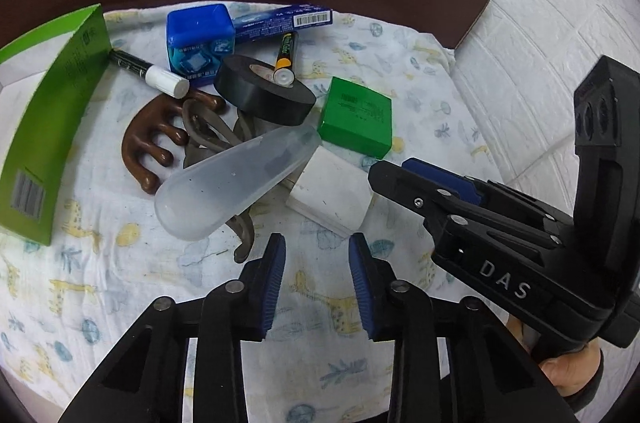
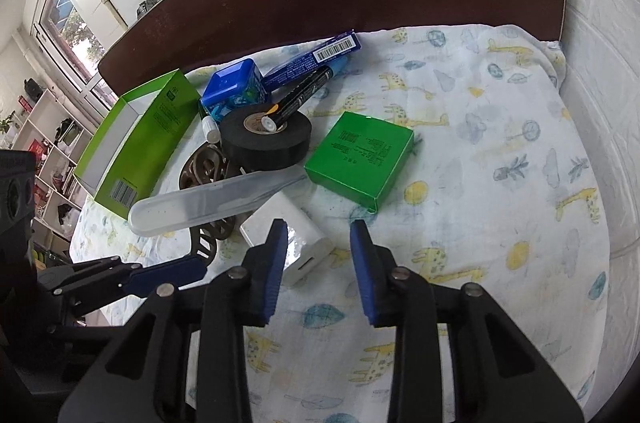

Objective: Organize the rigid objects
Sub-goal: 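Move the left tool toward the white charger cube, then close the left tool on the white charger cube and lift it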

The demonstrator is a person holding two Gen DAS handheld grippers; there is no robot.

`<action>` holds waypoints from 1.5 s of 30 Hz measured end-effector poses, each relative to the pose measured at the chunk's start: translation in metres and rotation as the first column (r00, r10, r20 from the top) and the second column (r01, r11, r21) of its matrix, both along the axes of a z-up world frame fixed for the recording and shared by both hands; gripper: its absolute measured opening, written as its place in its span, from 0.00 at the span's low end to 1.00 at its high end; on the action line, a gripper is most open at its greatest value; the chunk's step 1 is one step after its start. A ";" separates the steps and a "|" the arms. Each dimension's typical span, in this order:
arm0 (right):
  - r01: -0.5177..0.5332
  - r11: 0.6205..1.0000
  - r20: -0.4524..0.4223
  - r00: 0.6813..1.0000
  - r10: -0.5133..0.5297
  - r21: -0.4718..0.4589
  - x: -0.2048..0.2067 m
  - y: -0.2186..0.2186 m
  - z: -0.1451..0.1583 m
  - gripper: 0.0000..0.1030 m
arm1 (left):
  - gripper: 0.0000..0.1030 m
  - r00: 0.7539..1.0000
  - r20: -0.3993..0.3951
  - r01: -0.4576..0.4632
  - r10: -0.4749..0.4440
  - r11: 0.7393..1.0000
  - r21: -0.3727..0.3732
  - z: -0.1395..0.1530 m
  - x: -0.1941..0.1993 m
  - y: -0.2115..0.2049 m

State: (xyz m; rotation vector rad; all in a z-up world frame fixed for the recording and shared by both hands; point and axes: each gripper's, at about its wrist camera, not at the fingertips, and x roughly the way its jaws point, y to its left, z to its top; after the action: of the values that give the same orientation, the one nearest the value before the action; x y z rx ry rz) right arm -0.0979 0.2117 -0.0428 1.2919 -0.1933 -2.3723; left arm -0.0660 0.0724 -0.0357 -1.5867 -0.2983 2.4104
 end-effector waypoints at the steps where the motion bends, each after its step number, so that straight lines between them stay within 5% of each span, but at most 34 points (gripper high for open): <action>1: -0.005 1.000 0.003 1.000 0.005 -0.001 -0.002 0.000 -0.001 0.31 | 0.26 0.999 0.026 -0.019 0.019 1.000 0.009 -0.003 -0.004 -0.002; 7: -0.023 0.999 0.057 0.998 0.026 -0.048 -0.019 -0.001 -0.014 0.29 | 0.19 0.990 0.111 -0.091 0.086 0.995 0.049 -0.019 -0.022 -0.008; 11: -0.017 0.989 0.116 0.993 0.034 -0.150 -0.023 0.003 -0.021 0.26 | 0.19 0.988 0.118 -0.109 0.104 0.993 0.035 -0.022 -0.026 -0.008; 20: -0.061 0.985 0.155 0.984 0.087 -0.164 0.021 -0.010 -0.020 0.26 | 0.19 0.994 0.074 -0.079 0.077 0.997 0.019 -0.010 -0.015 -0.023; 25: 0.046 0.989 0.121 0.992 -0.029 -0.140 0.020 0.001 -0.012 0.26 | 0.20 0.996 0.064 -0.062 0.061 0.998 0.003 -0.006 -0.021 -0.017; 31: 0.103 0.975 0.183 0.981 -0.068 -0.195 0.013 0.012 -0.022 0.24 | 0.20 0.998 0.059 -0.015 0.016 1.000 -0.012 -0.005 -0.027 -0.005; 45: 0.150 0.939 0.269 0.961 -0.065 -0.310 0.014 0.016 -0.029 0.17 | 0.20 0.996 0.089 -0.026 0.014 0.990 0.137 -0.015 -0.033 -0.013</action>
State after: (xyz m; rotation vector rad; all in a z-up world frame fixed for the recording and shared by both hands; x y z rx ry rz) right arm -0.0839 0.2274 -0.0721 1.4440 -0.7239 -2.1327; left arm -0.0986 0.0591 -0.0506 -1.6370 -0.4890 2.2835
